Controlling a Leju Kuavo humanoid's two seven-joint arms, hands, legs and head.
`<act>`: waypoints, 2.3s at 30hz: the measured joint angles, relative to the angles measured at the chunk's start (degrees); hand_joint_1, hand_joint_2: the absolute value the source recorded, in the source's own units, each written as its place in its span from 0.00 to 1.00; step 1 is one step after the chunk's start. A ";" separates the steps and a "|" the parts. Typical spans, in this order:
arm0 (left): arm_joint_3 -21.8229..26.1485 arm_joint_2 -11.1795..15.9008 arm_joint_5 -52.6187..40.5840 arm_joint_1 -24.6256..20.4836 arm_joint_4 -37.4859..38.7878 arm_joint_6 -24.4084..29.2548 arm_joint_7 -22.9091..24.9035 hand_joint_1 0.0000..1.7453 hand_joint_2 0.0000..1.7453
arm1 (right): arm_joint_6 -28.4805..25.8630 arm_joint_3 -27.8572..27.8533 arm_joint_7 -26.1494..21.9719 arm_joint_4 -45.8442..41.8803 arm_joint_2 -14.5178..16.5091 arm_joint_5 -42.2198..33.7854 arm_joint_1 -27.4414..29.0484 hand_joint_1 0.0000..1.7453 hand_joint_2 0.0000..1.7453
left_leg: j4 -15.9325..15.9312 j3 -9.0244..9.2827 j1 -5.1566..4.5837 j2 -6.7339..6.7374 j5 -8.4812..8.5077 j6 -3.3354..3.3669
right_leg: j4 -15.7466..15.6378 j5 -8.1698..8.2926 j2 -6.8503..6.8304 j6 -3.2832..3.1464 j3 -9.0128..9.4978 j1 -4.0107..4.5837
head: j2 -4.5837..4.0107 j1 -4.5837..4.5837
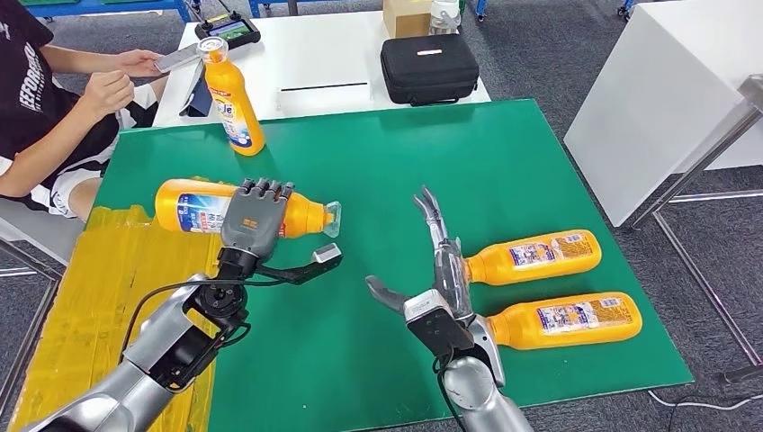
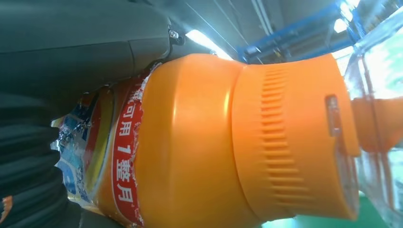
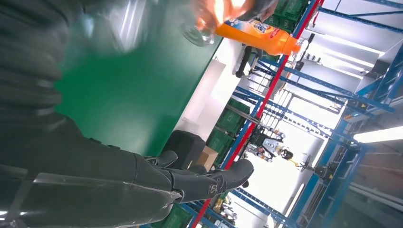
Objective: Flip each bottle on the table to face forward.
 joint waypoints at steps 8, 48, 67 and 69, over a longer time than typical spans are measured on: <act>5.28 -1.83 0.00 -0.63 6.92 -1.81 -4.69 1.00 1.00 | 0.71 0.13 0.48 -0.26 -0.09 0.22 0.02 0.00 1.00 | 0.00 0.00 0.00 0.01 0.00 0.00 | 0.00 0.00 0.00 0.00 0.00 0.00 | 0.00 -0.01; 25.02 -9.78 0.21 2.43 15.39 -8.76 -9.36 0.00 1.00 | 4.25 0.09 3.08 -2.02 -0.07 3.52 2.29 0.00 1.00 | 0.00 -0.05 -0.01 -0.02 -0.03 0.01 | 0.00 -0.02 -0.01 0.00 -0.01 -0.01 | 0.00 0.01; 33.52 -19.17 57.80 14.44 -20.91 22.91 -45.24 0.00 1.00 | -4.92 -1.71 2.05 -3.01 -0.96 9.67 4.64 0.00 1.00 | 0.00 -0.03 -0.04 -0.01 -0.18 0.13 | -0.03 -0.14 -0.01 0.14 0.02 -0.01 | 0.00 -0.01; 32.70 -19.15 61.12 15.23 -22.54 22.28 -45.20 0.00 1.00 | -5.86 -2.23 3.00 -3.08 -1.35 13.01 4.75 0.00 1.00 | 0.00 -0.03 -0.04 -0.02 -0.16 0.14 | -0.02 -0.14 -0.02 0.14 0.03 -0.01 | 0.00 -0.01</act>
